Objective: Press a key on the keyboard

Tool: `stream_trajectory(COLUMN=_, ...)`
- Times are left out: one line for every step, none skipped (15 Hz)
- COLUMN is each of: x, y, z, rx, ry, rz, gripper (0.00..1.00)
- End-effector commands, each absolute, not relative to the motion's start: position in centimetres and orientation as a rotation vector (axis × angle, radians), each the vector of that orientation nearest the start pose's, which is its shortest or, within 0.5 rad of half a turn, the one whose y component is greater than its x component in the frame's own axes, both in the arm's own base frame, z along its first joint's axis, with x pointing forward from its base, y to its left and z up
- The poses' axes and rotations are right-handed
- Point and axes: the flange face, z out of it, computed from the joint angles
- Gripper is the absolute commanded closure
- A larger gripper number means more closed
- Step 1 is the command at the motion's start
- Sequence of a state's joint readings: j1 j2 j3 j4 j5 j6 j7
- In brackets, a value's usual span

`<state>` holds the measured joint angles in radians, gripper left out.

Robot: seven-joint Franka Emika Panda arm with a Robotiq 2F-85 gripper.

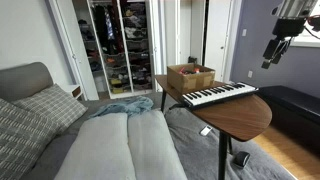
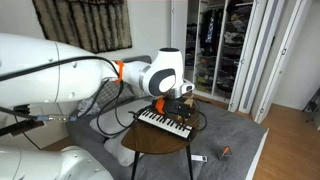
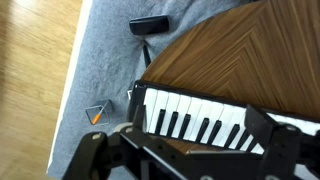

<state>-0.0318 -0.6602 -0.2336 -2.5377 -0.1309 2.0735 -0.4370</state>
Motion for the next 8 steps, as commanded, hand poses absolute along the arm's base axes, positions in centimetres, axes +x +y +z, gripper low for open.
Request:
stream_trajectory(x=35.7, y=-11.0, z=50.2, rx=-3.14, ry=-0.409, rz=-0.289, gripper=0.0)
stream_trajectory(x=35.7, y=-11.0, z=50.2, rx=-3.14, ry=-0.409, rz=-0.289, gripper=0.0)
stream_trajectory(x=35.7, y=-11.0, z=50.2, rx=-3.14, ry=-0.409, rz=-0.289, gripper=0.0)
stream_trajectory(x=35.7, y=-11.0, z=50.2, rx=-3.14, ry=-0.409, rz=-0.289, gripper=0.0)
stream_trajectory(x=35.7, y=-11.0, z=50.2, rx=-3.14, ry=-0.409, rz=-0.289, gripper=0.0)
stream_trajectory(x=35.7, y=-11.0, z=50.2, rx=-3.14, ry=-0.409, rz=-0.289, gripper=0.0)
stream_trajectory(x=36.1, y=-10.2, z=49.9, rx=-3.13, ry=-0.442, rz=-0.286, gripper=0.0)
stream_trajectory(x=36.4, y=-9.4, z=49.7, rx=-3.12, ry=-0.457, rz=-0.3, gripper=0.0)
